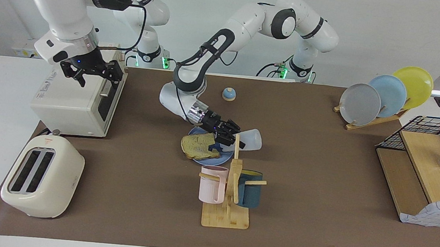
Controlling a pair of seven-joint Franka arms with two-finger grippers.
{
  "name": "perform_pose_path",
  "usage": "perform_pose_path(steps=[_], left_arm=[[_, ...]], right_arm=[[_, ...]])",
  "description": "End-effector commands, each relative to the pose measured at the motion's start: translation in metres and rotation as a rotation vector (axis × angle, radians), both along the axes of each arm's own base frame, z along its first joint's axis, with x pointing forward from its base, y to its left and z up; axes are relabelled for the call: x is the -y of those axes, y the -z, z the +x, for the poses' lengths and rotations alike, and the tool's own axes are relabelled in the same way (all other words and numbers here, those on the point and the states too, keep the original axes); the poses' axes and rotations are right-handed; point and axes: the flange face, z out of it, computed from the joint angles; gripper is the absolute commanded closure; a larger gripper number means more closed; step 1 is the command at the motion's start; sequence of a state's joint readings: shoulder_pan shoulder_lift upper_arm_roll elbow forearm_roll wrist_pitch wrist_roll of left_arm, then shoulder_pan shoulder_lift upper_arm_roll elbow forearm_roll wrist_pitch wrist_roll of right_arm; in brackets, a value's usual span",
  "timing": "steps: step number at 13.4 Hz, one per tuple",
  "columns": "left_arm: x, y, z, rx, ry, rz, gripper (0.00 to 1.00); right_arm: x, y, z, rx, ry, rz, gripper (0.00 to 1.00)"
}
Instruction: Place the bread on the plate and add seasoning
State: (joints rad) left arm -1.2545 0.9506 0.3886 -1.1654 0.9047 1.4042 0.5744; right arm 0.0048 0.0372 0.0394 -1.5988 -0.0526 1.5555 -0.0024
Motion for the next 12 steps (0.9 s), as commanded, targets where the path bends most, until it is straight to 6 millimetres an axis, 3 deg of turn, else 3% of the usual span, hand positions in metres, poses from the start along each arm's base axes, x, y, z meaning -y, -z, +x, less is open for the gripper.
perform_pose_path(steps=[1, 2, 5, 6, 10, 11, 12], left_arm=[[-0.003, -0.012, -0.001, -0.014, -0.017, -0.019, 1.0], [-0.007, -0.018, 0.002, -0.02, -0.028, -0.041, 1.0], [-0.061, -0.072, 0.01, -0.076, -0.093, -0.134, 1.0], [-0.075, -0.08, 0.008, -0.089, -0.091, -0.16, 1.0], [-0.137, -0.105, 0.039, -0.083, -0.21, -0.373, 1.0], [-0.148, -0.116, 0.048, -0.091, -0.235, -0.455, 1.0], [-0.174, -0.139, 0.065, -0.086, -0.278, -0.561, 1.0]], right_arm=[[0.005, 0.0, 0.0, 0.015, -0.019, 0.025, 0.0], [0.005, 0.0, 0.0, 0.015, -0.019, 0.025, 0.0], [0.005, 0.0, 0.0, 0.015, -0.019, 0.026, 0.0], [0.005, 0.0, 0.0, 0.015, -0.019, 0.026, 0.0], [0.005, 0.0, 0.0, 0.015, -0.019, 0.026, 0.0], [0.005, 0.0, 0.0, 0.015, -0.019, 0.026, 0.0], [0.005, 0.0, 0.0, 0.015, -0.019, 0.026, 0.0]])
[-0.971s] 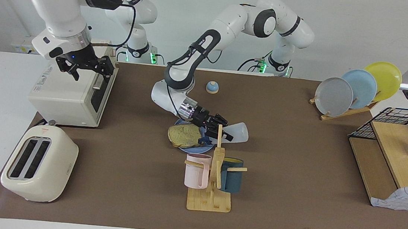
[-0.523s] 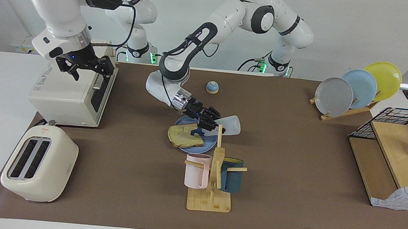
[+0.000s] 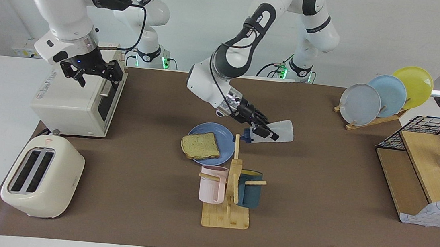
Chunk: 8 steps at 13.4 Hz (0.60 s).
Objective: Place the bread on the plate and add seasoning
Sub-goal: 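Carry the bottle back and set it down with the left gripper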
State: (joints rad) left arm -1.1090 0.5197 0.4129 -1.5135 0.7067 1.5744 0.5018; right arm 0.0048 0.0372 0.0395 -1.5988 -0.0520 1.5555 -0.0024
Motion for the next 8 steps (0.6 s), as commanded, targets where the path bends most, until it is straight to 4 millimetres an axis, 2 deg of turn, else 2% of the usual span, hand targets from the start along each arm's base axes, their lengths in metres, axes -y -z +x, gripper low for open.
perform_pose_path(steps=[1, 4, 7, 8], left_arm=[[-0.062, -0.046, 0.025, 0.013, -0.098, -0.273, 1.0], [-0.124, -0.078, 0.061, 0.062, -0.223, -0.559, 1.0], [-0.169, -0.084, 0.094, 0.139, -0.343, -0.788, 1.0], [-0.177, -0.08, 0.099, 0.158, -0.373, -0.856, 1.0]], right_arm=[[0.005, -0.001, 0.0, 0.017, -0.019, 0.026, 0.0], [0.003, -0.001, 0.0, 0.017, -0.02, 0.026, 0.0], [0.003, -0.001, 0.0, 0.017, -0.02, 0.026, 0.0], [0.002, -0.002, 0.0, 0.018, -0.022, 0.026, 0.0]])
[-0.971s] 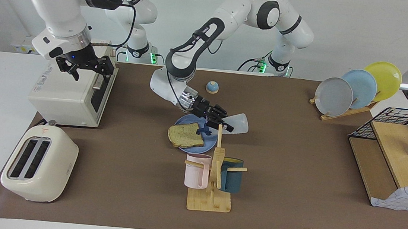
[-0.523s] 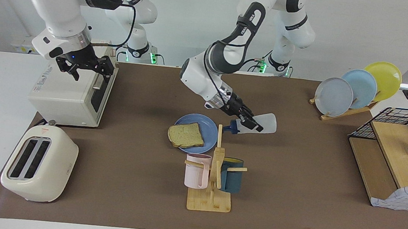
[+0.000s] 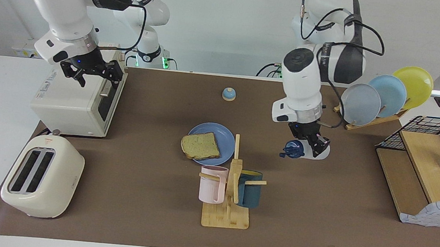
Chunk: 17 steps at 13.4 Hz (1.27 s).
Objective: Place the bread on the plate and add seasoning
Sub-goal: 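Carry the bottle back and set it down with the left gripper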
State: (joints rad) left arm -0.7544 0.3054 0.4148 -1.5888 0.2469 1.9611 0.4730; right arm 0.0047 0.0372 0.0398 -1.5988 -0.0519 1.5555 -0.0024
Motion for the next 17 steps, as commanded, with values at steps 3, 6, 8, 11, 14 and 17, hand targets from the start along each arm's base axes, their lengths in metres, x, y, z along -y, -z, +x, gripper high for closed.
perform_pose_path(steps=[3, 6, 8, 11, 14, 17], left_arm=[[-0.04, 0.027, 0.005, 0.169, -0.216, -0.338, 1.0], [-0.05, 0.053, 0.002, 0.369, -0.37, -0.551, 1.0], [-0.055, 0.073, -0.01, 0.498, -0.447, -0.659, 1.0], [-0.055, 0.089, -0.008, 0.571, -0.431, -0.685, 1.0], [-0.039, 0.151, -0.003, 0.71, -0.432, -0.765, 1.0], [-0.041, 0.178, 0.003, 0.737, -0.445, -0.784, 1.0]], right_arm=[[0.003, -0.002, 0.0, 0.018, -0.021, 0.026, 0.0], [-0.003, -0.005, -0.002, 0.025, -0.02, 0.025, 0.0], [-0.005, -0.008, -0.004, 0.03, -0.022, 0.025, 0.0], [-0.003, -0.016, -0.011, 0.031, -0.01, 0.026, 0.0], [-0.004, -0.021, -0.017, 0.04, 0.03, 0.028, 0.0], [0.001, -0.022, -0.015, 0.052, 0.028, 0.029, 0.0]])
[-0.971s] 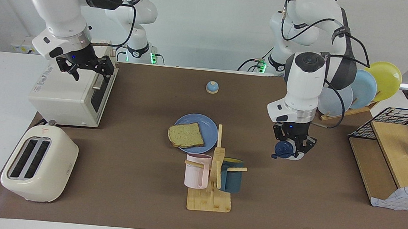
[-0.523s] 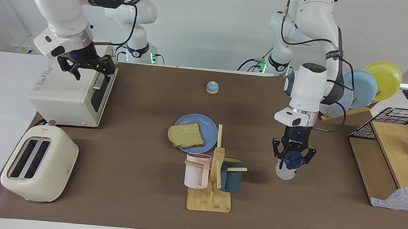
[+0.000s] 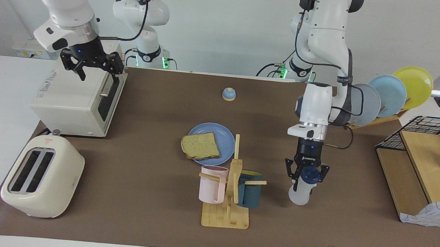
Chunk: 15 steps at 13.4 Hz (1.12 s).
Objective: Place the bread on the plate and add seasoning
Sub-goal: 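Carry the bottle back and set it down with the left gripper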
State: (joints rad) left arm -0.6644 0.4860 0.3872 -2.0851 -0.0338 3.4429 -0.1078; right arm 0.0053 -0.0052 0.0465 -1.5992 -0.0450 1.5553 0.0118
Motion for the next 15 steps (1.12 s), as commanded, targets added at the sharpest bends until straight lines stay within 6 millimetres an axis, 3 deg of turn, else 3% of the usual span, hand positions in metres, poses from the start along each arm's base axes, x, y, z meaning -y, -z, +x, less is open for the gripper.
perform_pose_path(steps=[1, 5, 6, 8, 11, 15], left_arm=[[-0.002, 0.009, 0.012, 0.019, -0.02, -0.016, 1.0], [0.006, 0.013, 0.012, -0.058, -0.031, -0.02, 1.0], [-0.001, 0.014, 0.015, -0.062, -0.043, -0.025, 1.0], [0.003, 0.026, 0.013, -0.111, -0.048, -0.112, 1.0], [0.003, 0.028, 0.012, -0.152, -0.046, -0.214, 1.0], [0.003, 0.028, 0.013, -0.13, 0.006, -0.157, 1.0]], right_arm=[[0.006, 0.001, -0.003, 0.012, 0.02, 0.023, 0.0], [0.026, 0.002, -0.003, 0.003, 0.053, 0.025, 0.0], [0.029, 0.002, -0.003, 0.001, 0.045, 0.025, 0.0], [0.036, 0.002, -0.003, 0.002, 0.03, 0.026, 0.0], [0.031, -0.002, -0.005, 0.008, 0.031, 0.025, 0.0], [0.031, -0.002, -0.005, 0.008, 0.02, 0.026, 0.0]])
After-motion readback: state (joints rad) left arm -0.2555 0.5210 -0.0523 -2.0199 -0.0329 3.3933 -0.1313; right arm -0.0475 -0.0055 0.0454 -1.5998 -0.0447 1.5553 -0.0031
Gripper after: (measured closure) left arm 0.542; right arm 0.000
